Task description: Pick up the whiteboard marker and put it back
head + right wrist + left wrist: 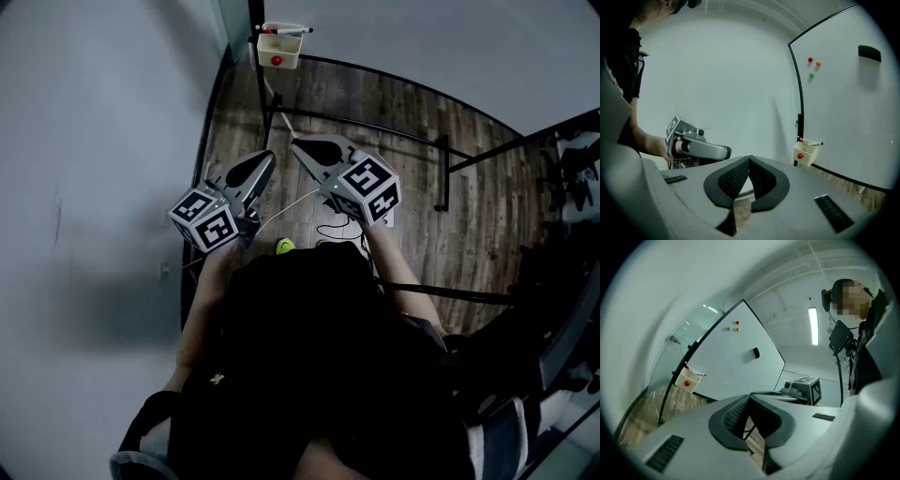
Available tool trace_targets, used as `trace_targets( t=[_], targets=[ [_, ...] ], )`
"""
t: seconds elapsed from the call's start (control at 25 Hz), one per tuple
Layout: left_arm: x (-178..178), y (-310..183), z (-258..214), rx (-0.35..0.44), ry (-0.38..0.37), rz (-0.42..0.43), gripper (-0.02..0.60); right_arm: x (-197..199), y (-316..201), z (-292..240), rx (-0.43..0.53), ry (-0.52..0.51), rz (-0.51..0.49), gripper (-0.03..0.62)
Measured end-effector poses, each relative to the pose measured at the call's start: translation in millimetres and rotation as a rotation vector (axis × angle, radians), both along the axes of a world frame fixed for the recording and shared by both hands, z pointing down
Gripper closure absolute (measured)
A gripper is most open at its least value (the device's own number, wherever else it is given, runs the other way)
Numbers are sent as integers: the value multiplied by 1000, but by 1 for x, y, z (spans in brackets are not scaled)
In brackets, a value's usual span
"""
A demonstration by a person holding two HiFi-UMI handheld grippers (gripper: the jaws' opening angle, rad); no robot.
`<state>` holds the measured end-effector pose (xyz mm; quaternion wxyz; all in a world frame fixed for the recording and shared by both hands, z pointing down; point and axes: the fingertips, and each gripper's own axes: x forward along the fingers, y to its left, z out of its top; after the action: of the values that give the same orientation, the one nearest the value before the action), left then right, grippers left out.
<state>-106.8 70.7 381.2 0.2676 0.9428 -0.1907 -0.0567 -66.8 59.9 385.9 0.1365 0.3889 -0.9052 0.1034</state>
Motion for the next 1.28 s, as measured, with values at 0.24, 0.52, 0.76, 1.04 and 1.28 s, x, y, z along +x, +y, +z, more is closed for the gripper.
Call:
trace_targets(
  t=[0.24,0.52,0.76,1.04,1.28],
  targets=[
    [-3,-2,0,8,1,6,578,0,-5,-5,20,-36,22,600],
    [-7,-3,4,10,-13,16,578,7,-4,-5,24,-13,44,600],
    [-4,7,9,-5,-17,34,578,16,8,6,-13,6,56,600],
    [-5,14,17,-30,-15,37,578,17,15,15,-42,11,62,600],
    [-5,7,19,-32,-18,15,578,16,6,15,-45,1,36,600]
  ],
)
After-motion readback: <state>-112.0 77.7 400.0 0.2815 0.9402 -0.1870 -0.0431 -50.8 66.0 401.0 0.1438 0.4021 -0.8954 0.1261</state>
